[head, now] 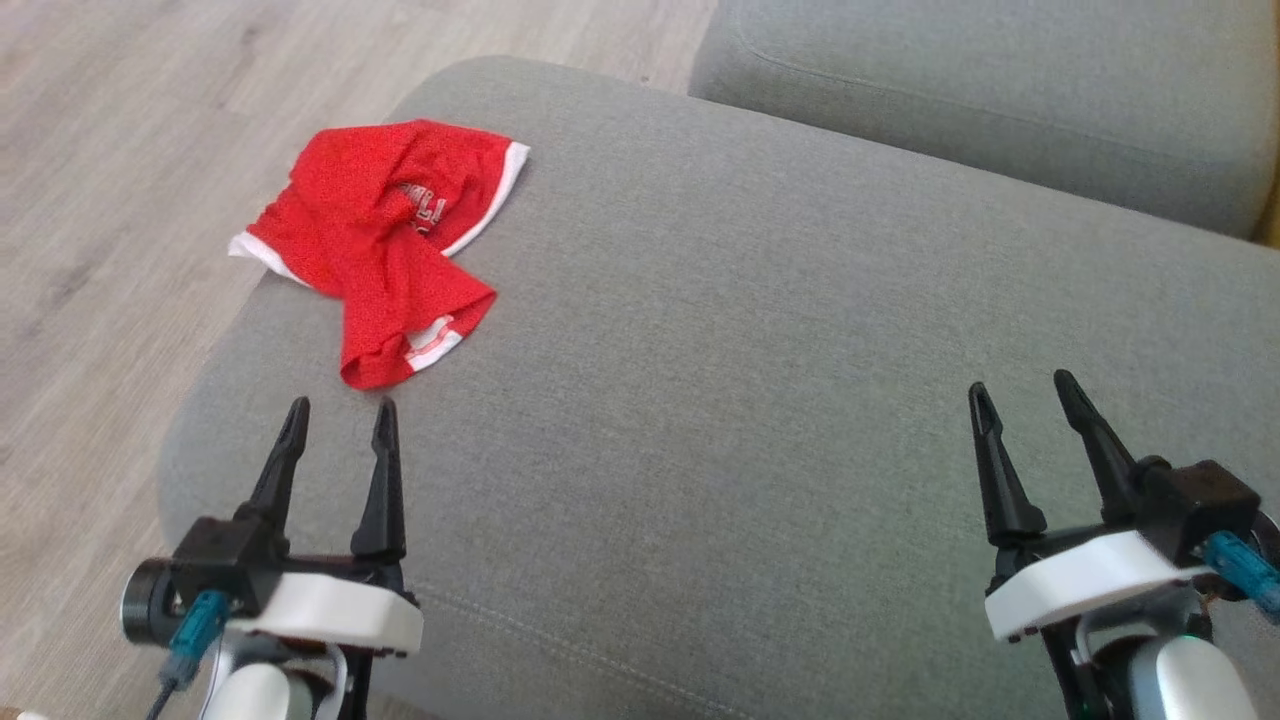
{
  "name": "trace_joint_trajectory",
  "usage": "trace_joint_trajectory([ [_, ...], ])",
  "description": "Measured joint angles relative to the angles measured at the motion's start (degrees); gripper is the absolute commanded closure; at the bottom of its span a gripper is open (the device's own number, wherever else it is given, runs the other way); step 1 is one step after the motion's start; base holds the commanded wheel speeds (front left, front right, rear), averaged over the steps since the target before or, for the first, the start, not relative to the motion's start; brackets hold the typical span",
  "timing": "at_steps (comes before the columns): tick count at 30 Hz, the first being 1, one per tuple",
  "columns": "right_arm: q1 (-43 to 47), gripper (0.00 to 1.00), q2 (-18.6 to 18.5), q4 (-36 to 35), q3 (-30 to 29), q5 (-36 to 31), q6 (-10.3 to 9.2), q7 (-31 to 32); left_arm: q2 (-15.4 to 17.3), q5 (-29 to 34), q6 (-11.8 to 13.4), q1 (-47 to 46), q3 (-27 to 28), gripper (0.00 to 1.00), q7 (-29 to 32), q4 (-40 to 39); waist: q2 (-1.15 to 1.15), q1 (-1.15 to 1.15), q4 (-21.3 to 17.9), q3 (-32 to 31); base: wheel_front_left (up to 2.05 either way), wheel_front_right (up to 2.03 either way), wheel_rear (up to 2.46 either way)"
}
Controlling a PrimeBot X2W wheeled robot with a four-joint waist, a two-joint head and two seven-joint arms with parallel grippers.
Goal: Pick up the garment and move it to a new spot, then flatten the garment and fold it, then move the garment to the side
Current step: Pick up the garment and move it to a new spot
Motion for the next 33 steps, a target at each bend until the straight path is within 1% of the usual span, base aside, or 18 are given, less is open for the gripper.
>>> trace_joint_trajectory([
  [7, 0.01, 0.0, 0.01, 0.69, 0.02, 0.03, 0.0, -0.07, 0.14, 0.0, 0.0, 0.32, 0.27, 0.0, 0.0, -0.35, 0.0, 0.0, 0.64, -0.13, 0.0, 0.0, 0.0],
  [14, -0.02, 0.0, 0.01, 0.59, -0.03, 0.33, 0.0, 0.25, 0.04, 0.01, 0.19, 0.25, 0.69, 0.0, 0.0, -0.44, 0.0, 0.0, -0.02, 1.24, 0.0, 0.0, 0.0],
  [17, -0.17, 0.0, 0.01, -0.12, -0.1, 0.12, 0.0, 0.91, -0.19, -0.01, 0.19, -0.37, 1.83, 0.0, 0.0, 0.08, 0.0, 0.0, -0.46, 2.52, 0.0, 0.0, 0.0],
  [20, -0.58, 0.0, 0.01, -1.65, -0.07, -1.22, 0.0, 2.23, -0.62, -0.58, 0.26, -3.11, 3.34, 0.0, 0.0, 0.99, 0.0, 0.0, -1.09, 4.55, 0.0, 0.0, 0.0],
  [24, -3.23, 0.0, -0.11, -4.05, 0.14, -3.11, 0.0, 4.1, -1.8, -1.99, 0.19, -10.43, 6.3, 0.0, -0.2, 3.15, 0.0, 0.0, -2.4, 8.4, 0.0, 0.0, 0.0],
  [25, -3.23, 0.0, -0.11, -4.05, 0.14, -3.11, 0.0, 4.1, -1.8, -1.99, 0.19, -10.43, 6.3, 0.0, -0.2, 3.15, 0.0, 0.0, -2.4, 8.4, 0.0, 0.0, 0.0],
  [27, -5.06, 0.0, -0.48, -5.33, 0.19, -3.3, 0.0, 4.83, -2.02, -2.2, 0.07, -14.41, 7.83, 0.0, -0.42, 5.71, 0.0, 0.0, -3.2, 10.53, 0.0, 0.0, 0.0],
  [30, -7.6, 0.0, -1.6, -6.72, 1.0, -3.68, 0.0, 5.87, -1.86, -3.1, -0.96, -19.82, 10.93, 0.0, -0.41, 11.43, 0.0, 0.01, -4.75, 13.88, 0.0, 0.0, 0.0],
  [32, -8.89, 0.0, -1.92, -7.34, 1.26, -3.68, 0.0, 6.09, -1.36, -3.39, -1.86, -23.14, 12.58, 0.0, -0.41, 15.95, 0.0, 0.01, -5.98, 16.09, 0.0, 0.0, 0.0],
  [33, -9.69, 0.0, -2.11, -7.78, 1.29, -3.74, 0.0, 6.33, -0.76, -4.22, -2.81, -26.64, 14.12, 0.0, -0.41, 20.8, 0.0, 0.01, -7.18, 18.3, 0.0, 0.0, 0.0],
])
